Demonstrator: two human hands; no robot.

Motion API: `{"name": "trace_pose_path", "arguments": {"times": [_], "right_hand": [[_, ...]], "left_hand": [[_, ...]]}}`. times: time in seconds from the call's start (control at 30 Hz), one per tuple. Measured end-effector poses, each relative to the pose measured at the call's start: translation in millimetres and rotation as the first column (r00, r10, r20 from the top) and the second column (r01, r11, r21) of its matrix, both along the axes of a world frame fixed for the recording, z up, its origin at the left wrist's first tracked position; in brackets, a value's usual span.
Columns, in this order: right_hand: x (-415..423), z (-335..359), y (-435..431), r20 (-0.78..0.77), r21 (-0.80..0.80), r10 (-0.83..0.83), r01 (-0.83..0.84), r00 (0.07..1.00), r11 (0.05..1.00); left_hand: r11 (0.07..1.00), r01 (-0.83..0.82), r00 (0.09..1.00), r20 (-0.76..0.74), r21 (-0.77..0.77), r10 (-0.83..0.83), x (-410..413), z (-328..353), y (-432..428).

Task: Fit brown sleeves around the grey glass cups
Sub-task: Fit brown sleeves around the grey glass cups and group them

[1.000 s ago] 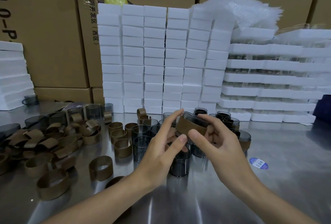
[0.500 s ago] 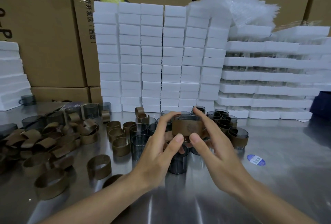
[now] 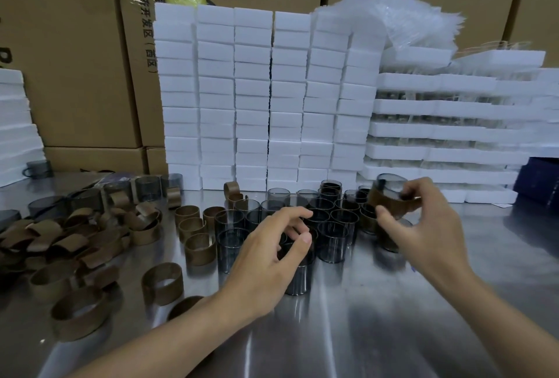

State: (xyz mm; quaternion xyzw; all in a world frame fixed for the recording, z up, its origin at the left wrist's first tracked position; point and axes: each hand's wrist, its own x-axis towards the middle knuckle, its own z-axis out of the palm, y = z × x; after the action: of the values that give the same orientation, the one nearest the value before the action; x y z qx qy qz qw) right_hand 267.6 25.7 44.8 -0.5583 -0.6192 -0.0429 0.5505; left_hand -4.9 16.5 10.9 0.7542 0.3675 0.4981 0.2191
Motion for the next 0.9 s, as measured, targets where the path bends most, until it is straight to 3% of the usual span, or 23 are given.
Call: {"name": "trace_pose_path", "arguments": {"times": [0.17, 0.3, 0.47, 0.8, 0.9], "right_hand": [[52, -5, 17, -0.021, -0.145, -0.33, 0.324, 0.944, 0.935], [84, -18, 26, 0.054, -0.326, -0.442, 0.434, 0.895, 0.84], [99, -44, 39, 0.074, -0.483, -0.38, 0.367, 0.922, 0.795], [83, -48, 47, -0.022, -0.486, -0.144, 0.116, 0.989, 0.866], [76, -47, 43, -0.004, -0.555, -0.025, 0.019, 1.0, 0.831]], "left_hand": [[1.0, -0.022, 1.0, -0.005, 0.011, 0.022, 0, 1, 0], [1.0, -0.029, 0.999, 0.022, -0.002, 0.029, 0, 3, 0], [1.0, -0.027, 0.999, 0.022, 0.005, 0.027, -1, 4, -1], [0.997, -0.061, 0.997, -0.044, 0.043, 0.063, -2, 1, 4], [0.997, -0.072, 0.99, -0.115, 0.036, 0.076, -2, -1, 6]]}}
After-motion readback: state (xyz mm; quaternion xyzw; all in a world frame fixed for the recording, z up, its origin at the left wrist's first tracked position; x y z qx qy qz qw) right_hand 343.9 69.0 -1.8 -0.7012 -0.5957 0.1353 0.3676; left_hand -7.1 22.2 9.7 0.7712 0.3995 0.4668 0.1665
